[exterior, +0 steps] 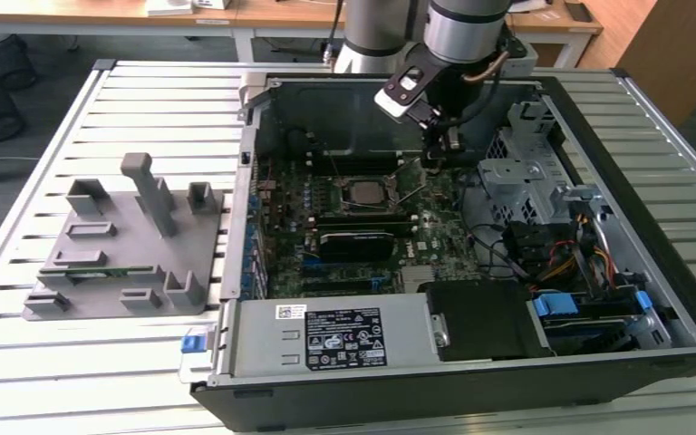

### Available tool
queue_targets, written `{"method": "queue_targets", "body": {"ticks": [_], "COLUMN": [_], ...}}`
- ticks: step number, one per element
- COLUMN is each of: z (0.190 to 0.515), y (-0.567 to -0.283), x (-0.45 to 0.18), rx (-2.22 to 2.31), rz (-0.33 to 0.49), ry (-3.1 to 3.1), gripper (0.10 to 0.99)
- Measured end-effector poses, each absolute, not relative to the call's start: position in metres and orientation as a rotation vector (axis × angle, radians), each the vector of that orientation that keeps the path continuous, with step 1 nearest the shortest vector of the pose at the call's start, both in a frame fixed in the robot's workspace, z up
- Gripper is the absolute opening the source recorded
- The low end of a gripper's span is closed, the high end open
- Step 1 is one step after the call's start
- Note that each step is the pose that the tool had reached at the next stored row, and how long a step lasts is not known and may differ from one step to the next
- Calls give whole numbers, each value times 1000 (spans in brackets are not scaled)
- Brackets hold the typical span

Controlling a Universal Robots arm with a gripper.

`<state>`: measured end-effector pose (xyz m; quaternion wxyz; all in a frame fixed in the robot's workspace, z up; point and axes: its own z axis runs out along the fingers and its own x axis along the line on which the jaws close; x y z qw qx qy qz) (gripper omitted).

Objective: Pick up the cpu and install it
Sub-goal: 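Close the cpu cover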

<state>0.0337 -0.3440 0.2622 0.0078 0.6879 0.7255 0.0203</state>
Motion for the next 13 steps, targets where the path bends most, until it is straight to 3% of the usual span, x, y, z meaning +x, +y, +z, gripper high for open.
{"method": "queue_targets", "body": {"ticks": [13], "z": [256], "y": [-338], "x": [51], "rx": [2160], "rz": [37], "ry": [2285], "gripper": [114]}}
